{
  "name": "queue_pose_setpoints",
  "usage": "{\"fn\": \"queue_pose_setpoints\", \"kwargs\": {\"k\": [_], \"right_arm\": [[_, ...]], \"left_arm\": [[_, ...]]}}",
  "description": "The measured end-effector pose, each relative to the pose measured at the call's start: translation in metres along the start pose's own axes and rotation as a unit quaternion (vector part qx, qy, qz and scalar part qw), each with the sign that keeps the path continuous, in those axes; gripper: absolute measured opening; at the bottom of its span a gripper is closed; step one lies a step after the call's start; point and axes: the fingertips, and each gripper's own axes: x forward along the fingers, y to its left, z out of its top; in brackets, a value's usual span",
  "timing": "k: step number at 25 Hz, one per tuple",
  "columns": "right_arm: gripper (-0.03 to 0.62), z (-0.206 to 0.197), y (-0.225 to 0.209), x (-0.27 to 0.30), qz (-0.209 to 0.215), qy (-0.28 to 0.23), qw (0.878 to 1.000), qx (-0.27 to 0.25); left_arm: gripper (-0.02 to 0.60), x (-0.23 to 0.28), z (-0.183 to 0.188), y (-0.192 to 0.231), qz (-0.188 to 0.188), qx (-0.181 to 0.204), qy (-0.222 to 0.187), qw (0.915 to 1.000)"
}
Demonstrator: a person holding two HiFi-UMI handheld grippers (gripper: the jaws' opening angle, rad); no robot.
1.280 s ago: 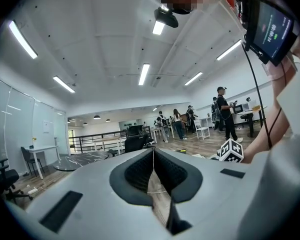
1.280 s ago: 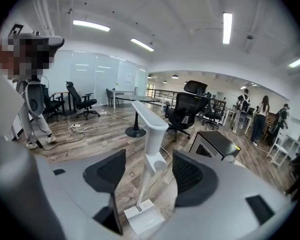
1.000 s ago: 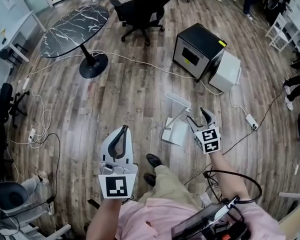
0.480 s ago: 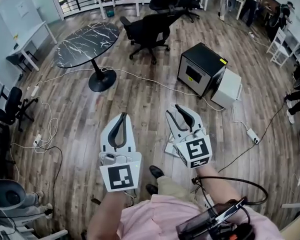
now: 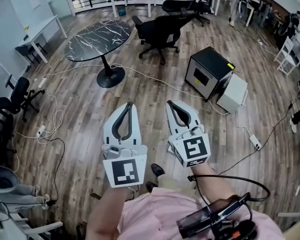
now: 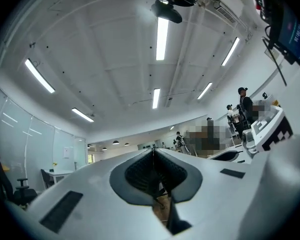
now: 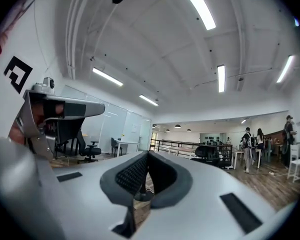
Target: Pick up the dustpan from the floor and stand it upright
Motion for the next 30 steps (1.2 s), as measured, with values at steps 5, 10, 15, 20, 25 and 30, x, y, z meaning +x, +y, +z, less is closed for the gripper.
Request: {"fn": "queue_pose_setpoints", "kwargs": {"k": [5, 10, 15, 20, 25, 30], "right_arm": [[0.002, 0.009, 0.009, 0.001, 0.013, -0.011, 1.000, -0.005], [0.000, 0.014, 0.018, 0.005, 0.023, -0.022, 0.999, -0.006], [0.000, 0.018, 0.025, 0.012, 0.030, -0.021, 0.999, -0.006], [0.000, 0.018, 0.028, 0.018, 0.034, -0.021, 0.999, -0.006], [0.000, 0.021, 0.035, 0.021, 0.037, -0.025, 0.999, -0.007], [0.000, 0.023, 0.044, 0.021, 0.039, -0.035, 0.999, -0.013]], "left_arm": [[0.014, -0.002, 0.001, 0.002, 0.009, -0.008, -0.003, 0.9999], [0.014, -0.004, 0.000, 0.008, 0.014, -0.013, -0.004, 0.9998], [0.014, -0.006, 0.001, 0.017, 0.020, -0.012, -0.006, 0.9997], [0.014, -0.005, 0.002, 0.022, 0.020, 0.000, -0.007, 0.9998], [0.014, -0.006, 0.005, 0.025, 0.016, 0.015, -0.008, 0.9997], [0.014, -0.013, 0.005, 0.031, 0.020, 0.015, -0.010, 0.9996]]}}
